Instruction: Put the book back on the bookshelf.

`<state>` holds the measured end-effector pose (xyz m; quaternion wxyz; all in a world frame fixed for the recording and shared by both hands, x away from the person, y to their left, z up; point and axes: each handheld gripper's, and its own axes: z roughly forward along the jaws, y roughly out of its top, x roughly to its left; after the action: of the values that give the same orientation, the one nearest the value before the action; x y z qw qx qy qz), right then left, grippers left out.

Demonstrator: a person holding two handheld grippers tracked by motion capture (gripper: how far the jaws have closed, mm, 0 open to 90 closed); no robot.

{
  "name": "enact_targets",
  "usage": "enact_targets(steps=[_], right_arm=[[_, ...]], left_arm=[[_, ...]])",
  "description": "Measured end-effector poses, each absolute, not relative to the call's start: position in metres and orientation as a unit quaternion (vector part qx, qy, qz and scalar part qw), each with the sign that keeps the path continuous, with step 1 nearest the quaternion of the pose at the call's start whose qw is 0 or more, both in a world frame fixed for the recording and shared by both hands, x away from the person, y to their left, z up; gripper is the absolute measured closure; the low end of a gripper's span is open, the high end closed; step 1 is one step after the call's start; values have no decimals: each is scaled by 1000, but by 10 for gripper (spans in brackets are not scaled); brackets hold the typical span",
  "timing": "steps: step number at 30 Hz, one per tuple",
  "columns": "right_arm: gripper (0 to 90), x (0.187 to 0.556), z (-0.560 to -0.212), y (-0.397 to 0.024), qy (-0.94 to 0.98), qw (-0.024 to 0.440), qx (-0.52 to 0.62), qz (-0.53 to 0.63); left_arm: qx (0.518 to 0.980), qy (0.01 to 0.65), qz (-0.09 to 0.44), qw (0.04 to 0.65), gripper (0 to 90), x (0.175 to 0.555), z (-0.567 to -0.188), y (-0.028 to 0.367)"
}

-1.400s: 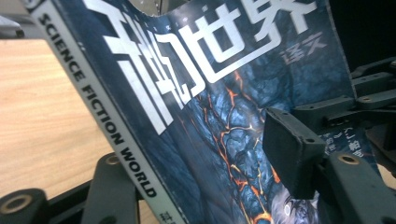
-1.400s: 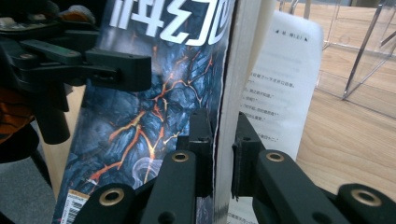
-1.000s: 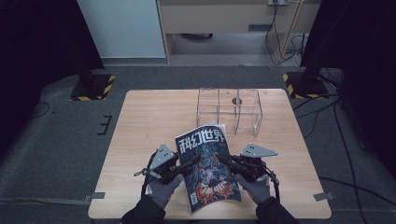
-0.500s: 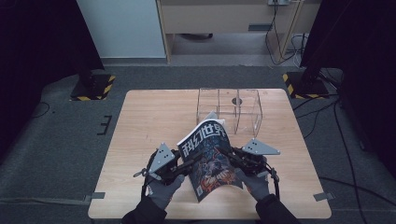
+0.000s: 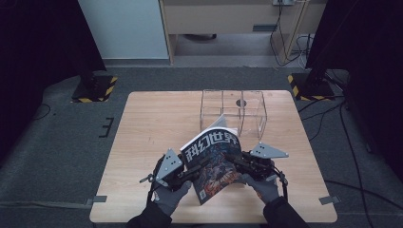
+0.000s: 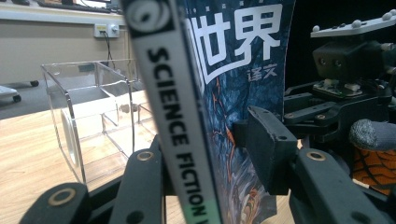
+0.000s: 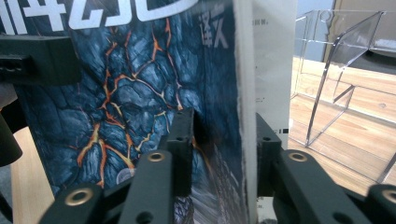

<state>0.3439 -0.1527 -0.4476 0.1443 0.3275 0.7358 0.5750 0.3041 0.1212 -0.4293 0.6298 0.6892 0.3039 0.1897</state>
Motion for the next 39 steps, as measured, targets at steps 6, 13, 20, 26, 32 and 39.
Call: enact_targets(steps=[6, 13, 20, 26, 32, 39], right_arm=[[564, 345, -449, -158, 740, 144, 330, 568], [543, 350, -447, -168, 740, 143, 335, 566], [543, 352, -447, -172, 742, 140, 335, 563], [569, 354, -446, -176, 742, 140, 338, 561], [709, 355, -445, -175, 732, 131, 340, 576], [756, 357, -442, -164, 711, 158, 332, 599]], left_arm=[[690, 298, 192, 631, 596, 303, -430, 117], [700, 298, 183, 622, 610, 303, -436, 112], [701, 298, 181, 622, 662, 302, -436, 111], [707, 298, 184, 614, 712, 302, -436, 110], [712, 305, 185, 605, 765, 302, -433, 112], [703, 307, 193, 611, 771, 302, -429, 118]])
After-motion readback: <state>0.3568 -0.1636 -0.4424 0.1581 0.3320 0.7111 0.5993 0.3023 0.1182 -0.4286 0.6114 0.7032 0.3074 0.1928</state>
